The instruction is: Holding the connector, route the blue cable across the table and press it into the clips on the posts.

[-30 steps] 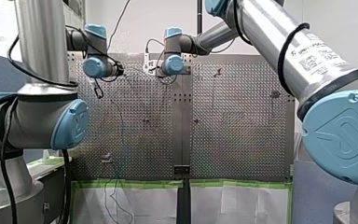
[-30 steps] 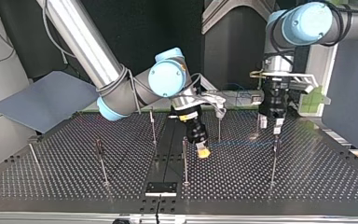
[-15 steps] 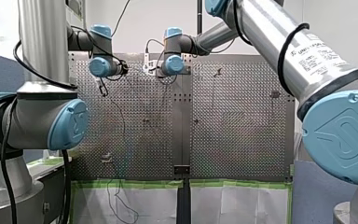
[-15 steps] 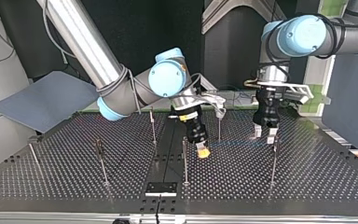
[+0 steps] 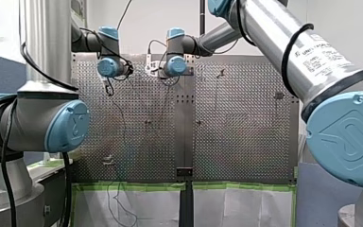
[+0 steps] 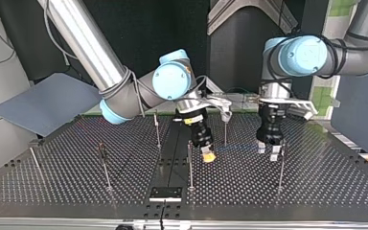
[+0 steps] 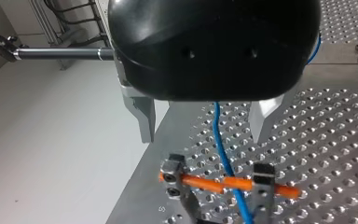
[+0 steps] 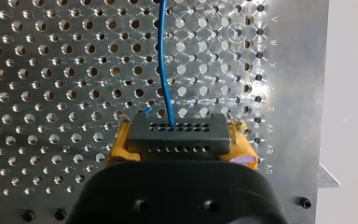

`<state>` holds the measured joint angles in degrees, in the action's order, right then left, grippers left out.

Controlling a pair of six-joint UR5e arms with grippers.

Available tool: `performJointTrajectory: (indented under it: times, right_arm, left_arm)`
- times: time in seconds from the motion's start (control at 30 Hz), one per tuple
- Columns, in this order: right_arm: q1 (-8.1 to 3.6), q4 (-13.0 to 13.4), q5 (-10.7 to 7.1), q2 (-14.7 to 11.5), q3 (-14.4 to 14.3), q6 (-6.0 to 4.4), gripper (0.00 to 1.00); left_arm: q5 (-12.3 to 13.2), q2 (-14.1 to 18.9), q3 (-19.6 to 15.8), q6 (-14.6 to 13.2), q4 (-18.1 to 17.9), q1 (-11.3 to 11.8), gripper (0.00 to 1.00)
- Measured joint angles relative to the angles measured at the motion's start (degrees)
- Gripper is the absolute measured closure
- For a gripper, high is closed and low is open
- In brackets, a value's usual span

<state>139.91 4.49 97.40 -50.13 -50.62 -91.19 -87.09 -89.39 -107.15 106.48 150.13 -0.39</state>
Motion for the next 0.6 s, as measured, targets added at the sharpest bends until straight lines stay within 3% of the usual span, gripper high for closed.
performJointTrajectory:
  times: [0.23, 0.27, 0.3, 0.37, 0.4, 0.47, 0.5, 0.53, 0.6]
  right_arm:
    - [-0.01, 0.00, -0.01, 0.07, 0.02, -0.04, 1.00]
    - [-0.01, 0.01, -0.01, 0.08, 0.02, -0.05, 1.00]
    - [-0.01, 0.00, -0.01, 0.10, 0.02, -0.05, 1.00]
    - [-0.01, 0.00, -0.01, 0.13, 0.01, -0.05, 1.00]
    - [-0.02, -0.01, -0.02, 0.13, 0.01, -0.05, 1.00]
    - [-0.02, -0.04, -0.05, 0.14, 0.01, -0.06, 1.00]
    - [-0.02, -0.05, -0.06, 0.17, 0.01, -0.06, 1.00]
    - [-0.02, -0.06, -0.07, 0.19, 0.01, -0.05, 1.00]
    - [-0.02, -0.09, -0.09, 0.20, 0.01, -0.06, 1.00]
  left_arm:
    - [-0.14, -2.33, 1.62, -0.69, 0.48, -0.88, 0.02]
    - [-0.23, -2.44, 1.75, -0.71, 0.53, -0.95, 0.10]
    - [-0.43, -2.52, 1.91, -0.72, 0.58, -1.02, 0.10]
    - [-0.76, -2.59, 2.07, -0.73, 0.56, -1.08, 0.24]
    - [-1.02, -2.61, 2.13, -0.74, 0.53, -1.10, 0.24]
    - [-1.48, -2.63, 2.17, -0.76, 0.49, -1.10, 0.50]
    - [-1.76, -2.63, 2.18, -0.77, 0.52, -1.12, 0.50]
    - [-1.91, -2.62, 2.19, -0.79, 0.55, -1.14, 0.62]
    - [-2.11, -2.60, 2.20, -0.78, 0.67, -1.21, 0.62]
